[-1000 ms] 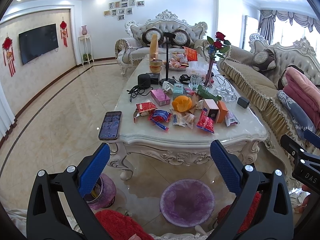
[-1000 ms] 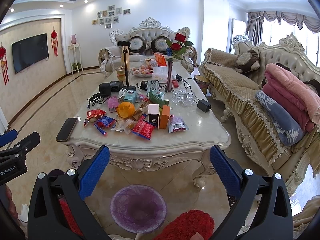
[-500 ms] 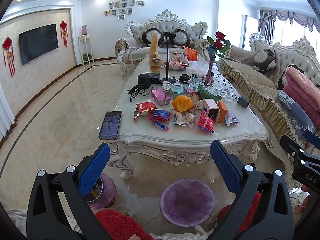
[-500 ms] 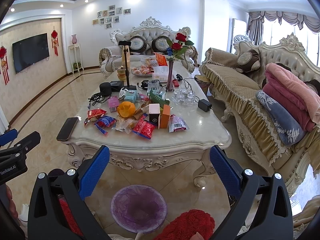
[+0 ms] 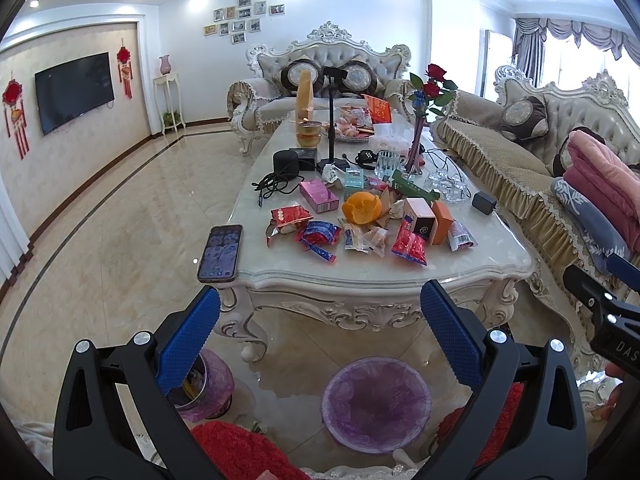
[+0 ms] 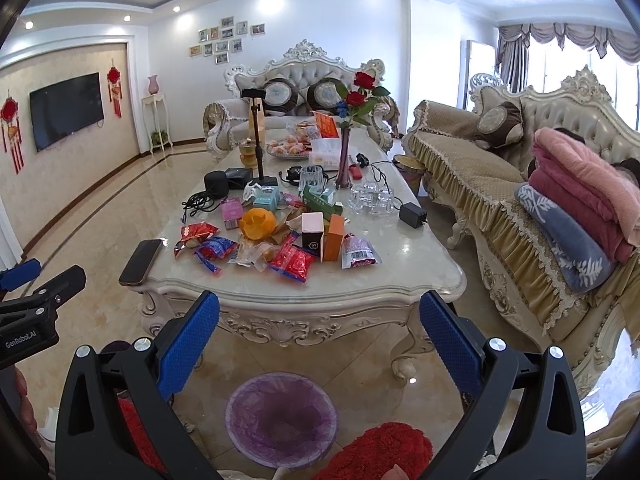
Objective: Collect trash
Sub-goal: 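Grasp the red snack wrapper with the left tool while the right tool grasps the white-red bag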
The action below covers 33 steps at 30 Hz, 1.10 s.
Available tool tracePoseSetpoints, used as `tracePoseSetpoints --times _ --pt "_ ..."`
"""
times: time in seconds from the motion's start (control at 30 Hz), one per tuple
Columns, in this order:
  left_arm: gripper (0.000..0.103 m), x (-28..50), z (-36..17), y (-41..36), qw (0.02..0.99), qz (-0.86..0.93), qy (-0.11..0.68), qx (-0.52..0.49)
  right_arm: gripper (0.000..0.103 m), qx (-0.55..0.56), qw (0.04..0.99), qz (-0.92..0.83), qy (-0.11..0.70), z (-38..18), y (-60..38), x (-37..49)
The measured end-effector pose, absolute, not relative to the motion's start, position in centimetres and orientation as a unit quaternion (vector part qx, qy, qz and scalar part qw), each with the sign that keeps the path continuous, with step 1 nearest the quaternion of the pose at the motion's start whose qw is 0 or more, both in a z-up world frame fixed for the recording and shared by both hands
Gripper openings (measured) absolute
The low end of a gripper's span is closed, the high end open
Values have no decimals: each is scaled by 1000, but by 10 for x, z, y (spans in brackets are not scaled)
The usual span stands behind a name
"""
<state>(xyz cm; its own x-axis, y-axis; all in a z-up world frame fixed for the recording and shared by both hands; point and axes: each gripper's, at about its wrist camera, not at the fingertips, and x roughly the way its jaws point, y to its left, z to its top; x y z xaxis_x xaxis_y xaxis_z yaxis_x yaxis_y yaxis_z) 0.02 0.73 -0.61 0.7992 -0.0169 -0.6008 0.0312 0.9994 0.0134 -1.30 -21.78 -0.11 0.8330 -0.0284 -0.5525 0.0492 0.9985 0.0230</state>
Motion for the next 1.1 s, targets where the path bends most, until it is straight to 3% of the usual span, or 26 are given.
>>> tracePoseSetpoints --times 0.27,0.7,0.97,1.1 --pt "97 41 -39 17 947 -20 321 22 95 32 956 0 292 -37 -252 35" --pt "97 213 -132 76 944 -37 326 -38 95 41 930 66 360 -150 -305 216" --pt "97 330 -174 59 935 -20 349 53 95 -8 920 90 381 -180 -295 277" --pt "97 352 -184 59 935 -18 347 65 95 -18 918 88 386 -189 -298 290"
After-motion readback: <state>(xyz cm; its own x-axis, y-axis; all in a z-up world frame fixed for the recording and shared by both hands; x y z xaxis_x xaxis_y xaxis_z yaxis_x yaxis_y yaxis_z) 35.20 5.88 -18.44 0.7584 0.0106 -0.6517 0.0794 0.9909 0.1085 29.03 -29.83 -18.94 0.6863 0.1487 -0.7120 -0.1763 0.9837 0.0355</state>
